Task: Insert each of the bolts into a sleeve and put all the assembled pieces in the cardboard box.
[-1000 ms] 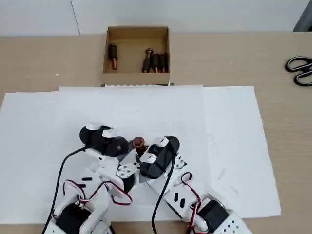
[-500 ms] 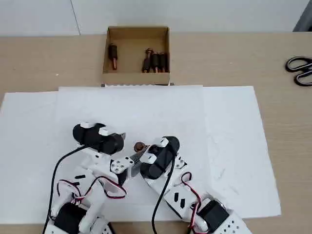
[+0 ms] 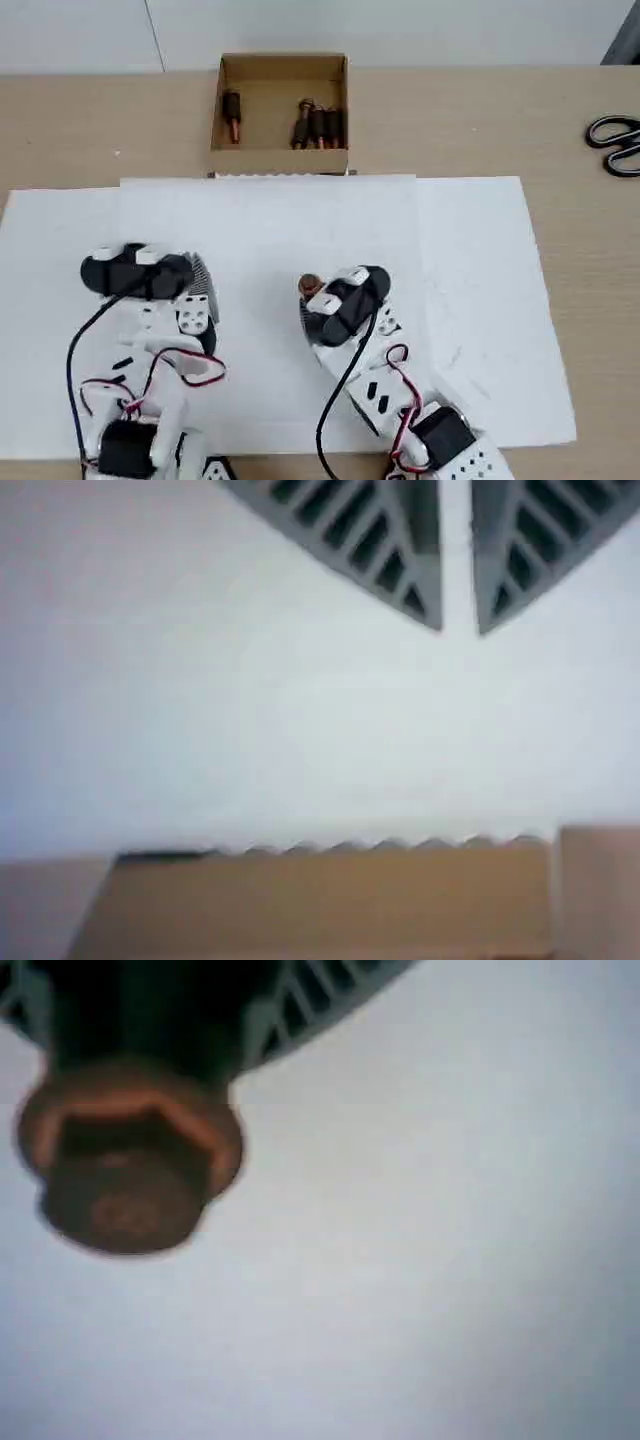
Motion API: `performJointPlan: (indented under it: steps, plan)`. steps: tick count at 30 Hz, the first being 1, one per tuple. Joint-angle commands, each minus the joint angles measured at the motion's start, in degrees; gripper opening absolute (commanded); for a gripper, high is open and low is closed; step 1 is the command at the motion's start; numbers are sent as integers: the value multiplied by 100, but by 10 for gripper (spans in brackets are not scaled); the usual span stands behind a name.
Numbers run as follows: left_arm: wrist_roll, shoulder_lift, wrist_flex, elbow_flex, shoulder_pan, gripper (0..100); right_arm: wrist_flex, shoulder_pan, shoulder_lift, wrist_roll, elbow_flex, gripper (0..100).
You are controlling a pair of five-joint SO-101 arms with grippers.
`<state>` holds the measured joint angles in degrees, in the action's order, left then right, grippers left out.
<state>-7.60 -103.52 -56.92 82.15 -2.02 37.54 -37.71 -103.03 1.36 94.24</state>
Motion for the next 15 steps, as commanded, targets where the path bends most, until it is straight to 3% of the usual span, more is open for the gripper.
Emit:
performJointPlan:
  steps: [1, 4, 9, 15]
  plan:
    - [457, -62, 141, 593, 466, 6, -215, 488, -92, 26, -387, 2]
    - [651, -62, 422, 1121, 686, 6, -365, 875, -84, -316, -651, 2]
    - [818, -62, 598, 1420, 659, 6, -655, 954, 259, -35, -958, 2]
    - [809, -62, 607, 1420, 668, 6, -1569, 963, 2158, 0, -1943, 2]
